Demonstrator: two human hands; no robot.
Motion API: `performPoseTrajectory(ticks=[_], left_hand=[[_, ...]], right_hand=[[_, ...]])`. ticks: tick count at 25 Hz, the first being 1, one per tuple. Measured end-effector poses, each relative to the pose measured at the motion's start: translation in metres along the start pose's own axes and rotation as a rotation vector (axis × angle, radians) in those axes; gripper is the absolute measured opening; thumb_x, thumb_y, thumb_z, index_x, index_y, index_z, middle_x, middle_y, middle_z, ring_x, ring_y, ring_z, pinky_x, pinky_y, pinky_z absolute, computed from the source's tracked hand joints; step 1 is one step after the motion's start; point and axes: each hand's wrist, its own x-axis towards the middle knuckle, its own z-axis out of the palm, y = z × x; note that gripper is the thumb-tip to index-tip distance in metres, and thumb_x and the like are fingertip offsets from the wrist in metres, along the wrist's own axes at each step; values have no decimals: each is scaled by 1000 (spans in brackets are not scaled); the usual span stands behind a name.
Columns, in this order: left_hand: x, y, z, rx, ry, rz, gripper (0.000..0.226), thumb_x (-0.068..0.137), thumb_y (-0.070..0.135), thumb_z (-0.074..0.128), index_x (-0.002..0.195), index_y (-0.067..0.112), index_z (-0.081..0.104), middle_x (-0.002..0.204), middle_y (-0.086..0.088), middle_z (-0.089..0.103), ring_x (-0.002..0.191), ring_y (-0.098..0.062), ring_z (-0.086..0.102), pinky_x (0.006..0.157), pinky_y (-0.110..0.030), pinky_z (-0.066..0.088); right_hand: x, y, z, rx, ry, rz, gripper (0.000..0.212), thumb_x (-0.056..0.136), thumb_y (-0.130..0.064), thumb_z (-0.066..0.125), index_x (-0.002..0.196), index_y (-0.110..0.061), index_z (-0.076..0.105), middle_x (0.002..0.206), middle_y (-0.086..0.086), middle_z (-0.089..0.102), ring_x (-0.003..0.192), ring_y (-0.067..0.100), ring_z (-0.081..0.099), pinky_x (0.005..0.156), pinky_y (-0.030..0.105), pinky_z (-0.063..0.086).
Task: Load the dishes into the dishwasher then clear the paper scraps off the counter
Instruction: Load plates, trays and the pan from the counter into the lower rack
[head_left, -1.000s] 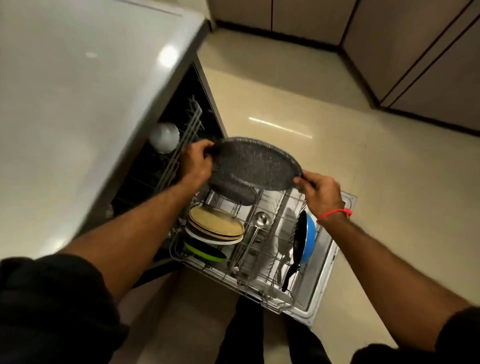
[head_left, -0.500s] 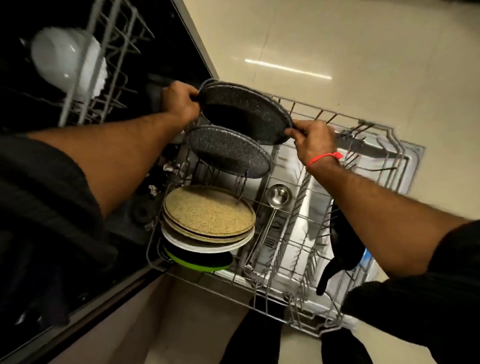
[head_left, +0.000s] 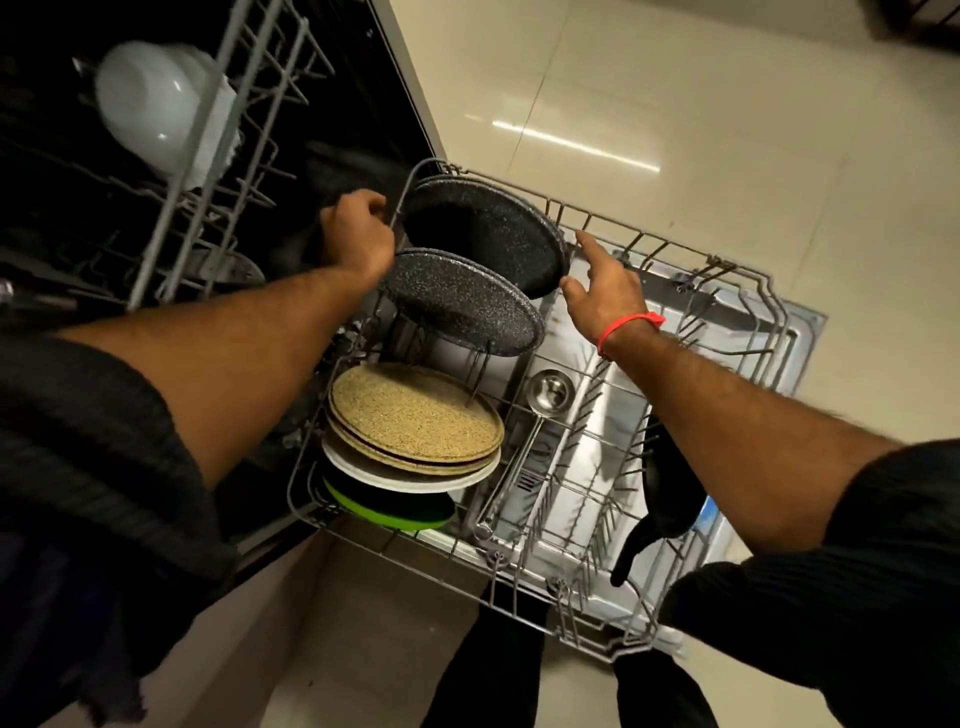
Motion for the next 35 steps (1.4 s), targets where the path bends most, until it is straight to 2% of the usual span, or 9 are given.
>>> performPoseTrajectory(ticks=[4,8,11,17,19,22,27,30,35], left_hand=[[-88,2,-30,-78,147,111,41,94,-3,45,126,13,66,131,-8,63,122,-27,55,99,-27,38],[-196,1,-74,-189,155,222,36,93,0,53,123,14,65,132,-3,61,117,-19,58,96,-21,39],[-281,10,-119,-262,134,179,34,95,2,53,125,13,64,134,1,58,119,-10,52,100,-23,41],[-444,12,-215,-383,313,52,34,91,2,59,124,9,65,130,-7,61,125,-23,55,113,-39,40],[-486,-1,-252,-405,438,8,34,91,2,60,124,8,66,130,-8,61,125,-24,55,113,-38,40],[-539,-35,-307,-399,620,-46,33,91,2,62,124,7,66,131,-9,60,125,-21,55,112,-28,39],[-626,-119,-382,-386,893,-201,34,91,0,64,124,11,66,131,-6,59,125,-18,55,111,-31,42],[-685,-183,-415,-385,1014,-287,35,92,4,66,125,14,66,133,-3,57,125,-17,57,106,-38,48],[-802,-307,-463,-367,1205,-520,34,93,10,67,126,16,65,136,-3,54,126,-18,55,106,-41,48]], right_hand=[[-42,-6,-18,67,30,-10,56,96,-12,54,149,-21,38,144,10,51,129,29,50,111,43,40],[-124,-26,-42,152,-70,-83,49,96,-8,54,142,-23,47,138,5,55,125,21,54,107,45,46],[-201,-62,-66,146,-162,-207,39,96,-5,52,132,-19,58,126,3,64,112,18,61,101,41,51],[-335,-162,-96,186,-326,-495,32,94,-2,51,118,-13,68,110,4,71,99,10,65,95,29,52],[-378,-196,-94,163,-369,-618,29,95,-4,51,115,-14,69,105,1,73,96,7,66,93,24,51],[-443,-237,-76,119,-495,-761,27,95,-3,50,112,-11,70,102,4,74,91,4,64,87,14,48],[-543,-286,-14,70,-698,-939,29,91,-9,49,106,-21,71,92,-1,74,82,11,70,85,39,57],[-603,-322,32,52,-778,-1010,30,95,-3,50,103,-25,70,87,-5,73,71,12,69,78,34,57],[-745,-372,127,-23,-978,-1096,30,94,-1,50,108,-19,70,94,-1,72,82,16,69,80,28,56]])
